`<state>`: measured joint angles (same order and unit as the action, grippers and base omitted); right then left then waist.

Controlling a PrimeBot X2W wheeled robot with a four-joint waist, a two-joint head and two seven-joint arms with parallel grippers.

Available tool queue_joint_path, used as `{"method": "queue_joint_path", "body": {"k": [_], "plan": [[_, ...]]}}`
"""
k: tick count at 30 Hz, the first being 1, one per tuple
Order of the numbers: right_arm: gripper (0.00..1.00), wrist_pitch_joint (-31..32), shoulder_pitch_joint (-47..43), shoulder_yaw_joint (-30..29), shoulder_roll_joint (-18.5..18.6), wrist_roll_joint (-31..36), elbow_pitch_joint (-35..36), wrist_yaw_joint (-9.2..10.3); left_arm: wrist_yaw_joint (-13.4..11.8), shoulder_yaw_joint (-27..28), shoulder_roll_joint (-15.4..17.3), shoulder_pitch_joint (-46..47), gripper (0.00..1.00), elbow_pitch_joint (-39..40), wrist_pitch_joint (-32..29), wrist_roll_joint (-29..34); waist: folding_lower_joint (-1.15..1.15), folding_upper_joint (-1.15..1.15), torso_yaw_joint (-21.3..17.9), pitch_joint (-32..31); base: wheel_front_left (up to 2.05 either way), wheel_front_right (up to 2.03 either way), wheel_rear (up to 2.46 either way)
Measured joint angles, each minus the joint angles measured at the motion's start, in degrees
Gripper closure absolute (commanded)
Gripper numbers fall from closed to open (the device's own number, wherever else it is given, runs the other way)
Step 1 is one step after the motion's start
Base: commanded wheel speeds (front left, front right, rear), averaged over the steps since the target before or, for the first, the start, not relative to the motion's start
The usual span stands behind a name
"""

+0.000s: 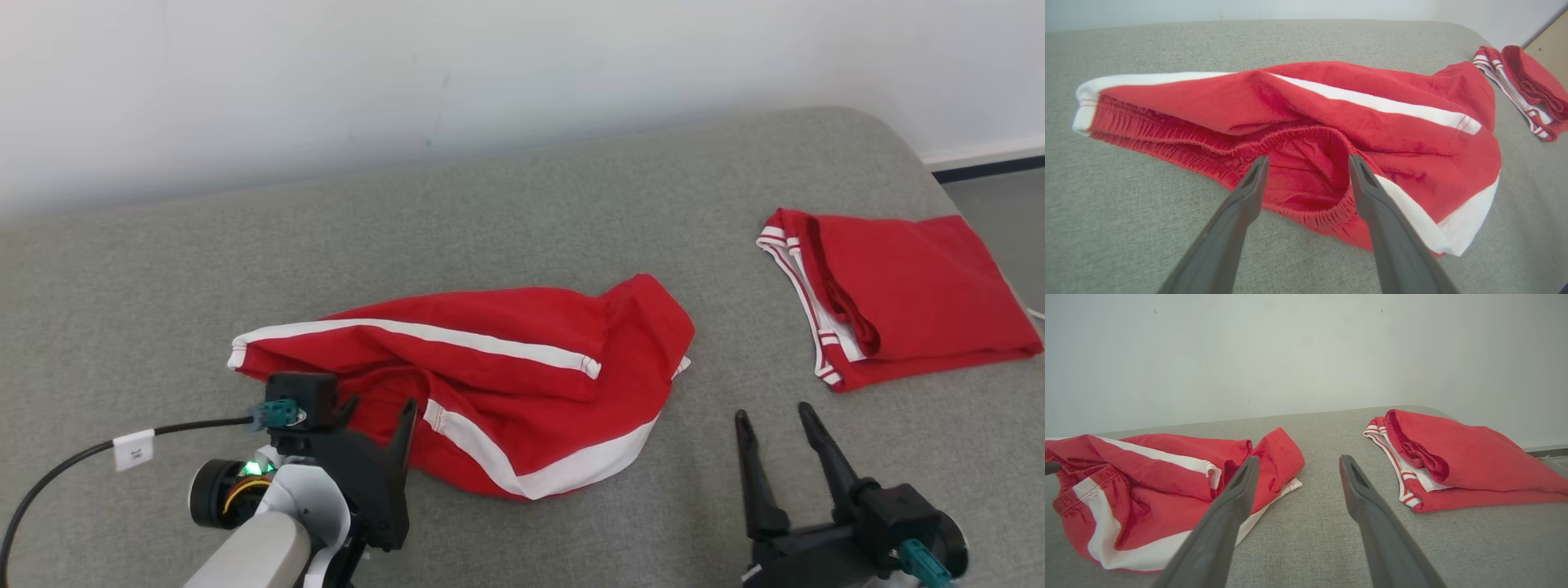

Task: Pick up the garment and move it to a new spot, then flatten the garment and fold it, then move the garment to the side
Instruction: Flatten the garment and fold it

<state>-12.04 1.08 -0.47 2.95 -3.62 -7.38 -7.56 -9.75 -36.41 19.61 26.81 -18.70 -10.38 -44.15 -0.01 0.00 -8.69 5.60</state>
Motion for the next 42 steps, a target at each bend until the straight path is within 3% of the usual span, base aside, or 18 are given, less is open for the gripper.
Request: {"method": "queue_joint_path", "body": {"k": [6,15,16,18,27,42], "plan": [[0.00,-0.35,1.16,0.73,-0.04,-0.66,-0.16,0.00,-1.42,-2.48,0.73,1.38,0.00,-0.46,-3.19,2.58,0.00,0.00,-1.38,1.20,0.00,0.00,0.00],[0.00,-1.21,1.60,0.11,-0.02,-1.16,-1.12,0.00,0.15,-3.67,0.53,3.12,0.00,-3.19,-7.48,1.51,0.01,0.00,-4.60,2.68,0.00,0.00,0.00],[0.00,-1.38,1.59,0.01,-0.01,-1.16,-1.21,0.00,0.15,-3.63,0.57,3.12,0.15,-2.92,-7.83,1.24,0.01,0.00,-4.76,2.77,0.00,0.00,0.00],[0.00,-1.59,1.58,-0.07,-0.01,-1.19,-1.29,0.00,0.45,-3.83,0.81,3.12,0.98,-2.04,-8.39,1.20,0.01,0.00,-4.89,2.86,0.00,0.00,0.00],[0.00,-1.80,2.03,0.08,-0.02,-1.42,-1.63,0.00,2.55,-3.12,-0.58,3.65,1.00,1.44,-5.70,-0.59,0.01,0.00,-4.33,2.79,0.00,0.00,0.00],[0.00,-2.03,2.44,0.35,-0.03,-1.33,-2.04,0.00,9.35,-0.79,-12.95,17.32,1.00,5.72,7.69,-1.42,0.01,0.00,-4.56,2.11,0.00,0.00,0.00]]}}
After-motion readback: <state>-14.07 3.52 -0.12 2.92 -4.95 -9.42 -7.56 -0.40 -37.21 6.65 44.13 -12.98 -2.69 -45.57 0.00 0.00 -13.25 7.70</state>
